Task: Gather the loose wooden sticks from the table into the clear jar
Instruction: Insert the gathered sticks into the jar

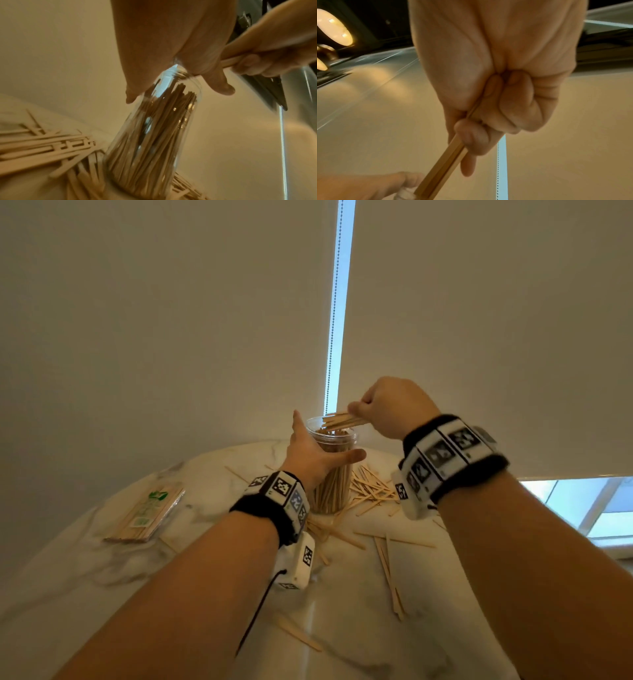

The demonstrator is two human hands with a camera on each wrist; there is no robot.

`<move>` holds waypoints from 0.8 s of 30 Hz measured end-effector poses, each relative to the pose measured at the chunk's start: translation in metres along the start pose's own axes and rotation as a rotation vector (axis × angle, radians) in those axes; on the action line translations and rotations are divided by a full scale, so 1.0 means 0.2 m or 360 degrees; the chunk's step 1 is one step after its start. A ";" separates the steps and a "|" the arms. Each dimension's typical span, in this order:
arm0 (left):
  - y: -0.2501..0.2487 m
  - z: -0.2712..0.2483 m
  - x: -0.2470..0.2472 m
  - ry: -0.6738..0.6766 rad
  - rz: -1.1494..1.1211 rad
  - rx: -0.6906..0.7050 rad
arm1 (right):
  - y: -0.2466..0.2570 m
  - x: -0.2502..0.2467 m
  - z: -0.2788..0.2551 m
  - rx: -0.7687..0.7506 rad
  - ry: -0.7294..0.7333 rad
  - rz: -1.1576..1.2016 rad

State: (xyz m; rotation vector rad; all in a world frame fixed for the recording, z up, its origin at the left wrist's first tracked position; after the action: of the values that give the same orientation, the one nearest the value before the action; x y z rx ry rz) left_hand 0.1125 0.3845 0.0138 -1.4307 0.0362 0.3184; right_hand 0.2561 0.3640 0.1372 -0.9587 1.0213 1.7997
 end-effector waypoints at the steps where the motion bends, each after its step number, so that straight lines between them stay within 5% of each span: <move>1: 0.02 0.01 0.01 -0.0034 -0.0039 -0.0008 | 0.04 0.02 0.06 -0.0066 0.0074 -0.0124; 6: 0.10 0.05 -0.01 -0.0163 0.0121 0.0082 | 0.22 0.13 0.23 -0.0283 0.0461 -0.0676; 10: 0.08 0.03 -0.01 -0.0210 0.0227 0.0144 | 0.34 0.26 0.27 -0.0486 0.0442 -0.0922; 16: 0.09 0.04 -0.01 -0.0257 0.0285 0.0153 | 0.30 0.30 0.33 -0.0302 0.0473 -0.0363; 21: 0.09 0.04 -0.01 -0.0239 0.0296 0.0153 | 0.22 0.44 0.31 -0.0271 0.0727 -0.0518; 24: 0.10 0.04 -0.01 -0.0252 0.0292 0.0157 | 0.20 0.33 0.34 -0.0207 0.0712 -0.0087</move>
State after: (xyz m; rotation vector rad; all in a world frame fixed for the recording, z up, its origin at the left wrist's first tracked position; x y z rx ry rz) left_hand 0.1039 0.3931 -0.0035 -1.3032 0.0536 0.5727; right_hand 0.1819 0.4315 0.1139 -1.5010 1.1398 1.6578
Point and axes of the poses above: each hand's wrist, its own z-axis towards the middle knuckle, its own x-axis out of the palm, y = z × x, the point moved 5 cm from there along z, towards the middle knuckle, and after that the axes turned 1 degree about -y, right-handed, at the moved point
